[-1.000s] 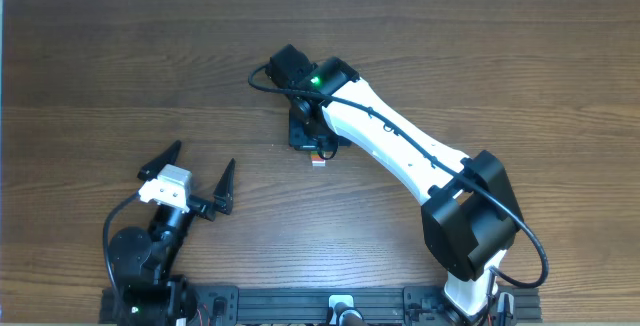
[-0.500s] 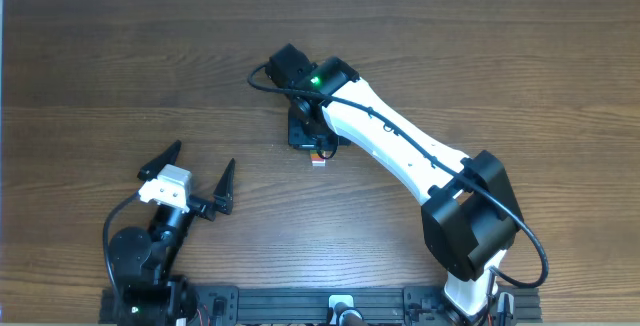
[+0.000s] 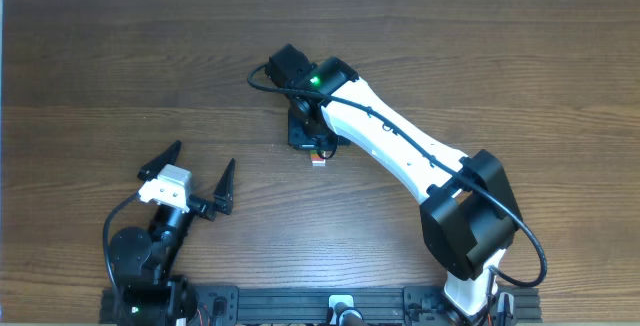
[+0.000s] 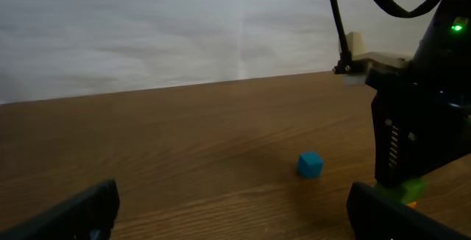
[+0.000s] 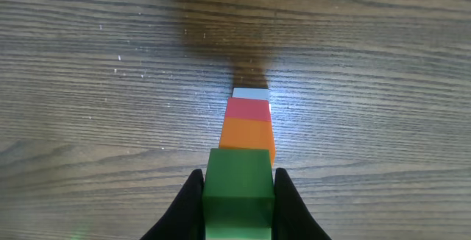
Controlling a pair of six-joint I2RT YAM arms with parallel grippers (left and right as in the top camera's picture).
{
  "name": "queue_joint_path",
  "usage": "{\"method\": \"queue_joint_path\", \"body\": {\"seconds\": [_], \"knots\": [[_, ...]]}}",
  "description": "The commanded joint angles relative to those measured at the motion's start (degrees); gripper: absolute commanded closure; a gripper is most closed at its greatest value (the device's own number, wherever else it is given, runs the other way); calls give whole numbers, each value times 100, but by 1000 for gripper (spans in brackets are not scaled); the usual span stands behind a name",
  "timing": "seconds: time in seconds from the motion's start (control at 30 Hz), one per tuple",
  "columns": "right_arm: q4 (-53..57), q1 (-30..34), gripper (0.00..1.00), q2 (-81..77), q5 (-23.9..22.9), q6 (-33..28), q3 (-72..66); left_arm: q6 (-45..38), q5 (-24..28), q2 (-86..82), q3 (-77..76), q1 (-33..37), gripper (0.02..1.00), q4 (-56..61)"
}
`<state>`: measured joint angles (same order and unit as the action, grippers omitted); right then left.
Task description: Stack Cubes
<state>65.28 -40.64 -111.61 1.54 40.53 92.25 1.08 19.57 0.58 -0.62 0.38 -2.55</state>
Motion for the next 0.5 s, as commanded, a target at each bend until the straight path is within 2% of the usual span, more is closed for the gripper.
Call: {"method": "queue_joint_path", "body": {"seconds": [0.03,0.17,0.4,0.5], "knots": [[-35,44,774,-166,13,59,44,-24,52,-31,28,-17,18,-7],[-33,44,634,-166,11,59,44,-26,52,-31,28,-17,18,-7],[-33,46,505,-166,11,57,44,-24,52,-31,28,-17,18,-7],[-33,50,371,-166,9,57,44,-26,52,-31,28,-17,18,-7]]}}
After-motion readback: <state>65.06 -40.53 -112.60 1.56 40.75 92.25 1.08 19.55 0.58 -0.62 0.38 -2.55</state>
